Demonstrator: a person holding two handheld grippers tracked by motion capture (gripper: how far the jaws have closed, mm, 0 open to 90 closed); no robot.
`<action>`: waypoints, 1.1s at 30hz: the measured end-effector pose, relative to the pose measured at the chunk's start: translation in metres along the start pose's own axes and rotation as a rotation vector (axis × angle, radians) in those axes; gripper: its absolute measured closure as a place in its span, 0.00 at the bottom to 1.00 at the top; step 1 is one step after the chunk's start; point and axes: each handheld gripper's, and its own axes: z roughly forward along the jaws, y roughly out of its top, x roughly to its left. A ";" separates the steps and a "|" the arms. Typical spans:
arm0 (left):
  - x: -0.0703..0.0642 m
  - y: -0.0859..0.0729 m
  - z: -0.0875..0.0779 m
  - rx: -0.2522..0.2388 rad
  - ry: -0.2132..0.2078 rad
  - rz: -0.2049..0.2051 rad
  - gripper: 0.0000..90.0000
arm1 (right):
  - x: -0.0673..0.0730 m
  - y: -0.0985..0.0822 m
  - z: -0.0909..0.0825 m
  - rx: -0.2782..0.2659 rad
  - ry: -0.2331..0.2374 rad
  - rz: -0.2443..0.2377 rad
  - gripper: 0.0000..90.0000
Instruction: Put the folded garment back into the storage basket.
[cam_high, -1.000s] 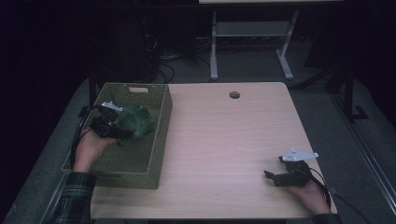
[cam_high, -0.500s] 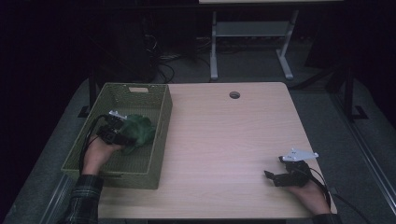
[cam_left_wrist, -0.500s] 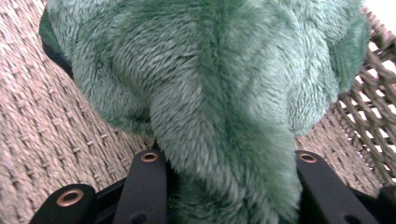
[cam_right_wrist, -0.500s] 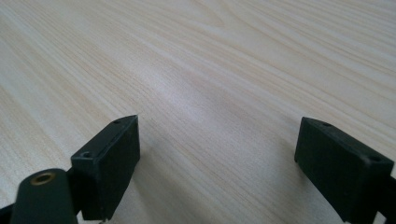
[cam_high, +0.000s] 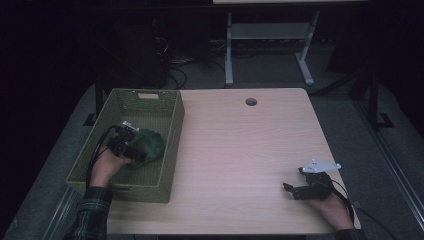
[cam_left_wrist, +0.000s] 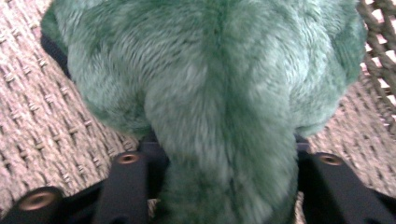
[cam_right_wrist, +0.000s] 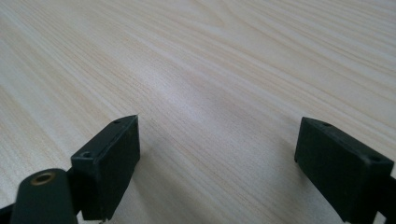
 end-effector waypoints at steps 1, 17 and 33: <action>0.000 0.000 0.000 -0.003 0.006 0.002 0.45 | 0.000 0.000 0.000 0.000 0.000 0.000 0.15; 0.002 -0.002 -0.013 -0.117 0.020 -0.027 0.20 | 0.000 0.000 0.000 0.000 -0.004 0.004 0.15; -0.027 0.005 -0.060 -0.282 0.027 -0.007 0.19 | 0.000 0.000 0.000 0.000 -0.004 0.005 0.15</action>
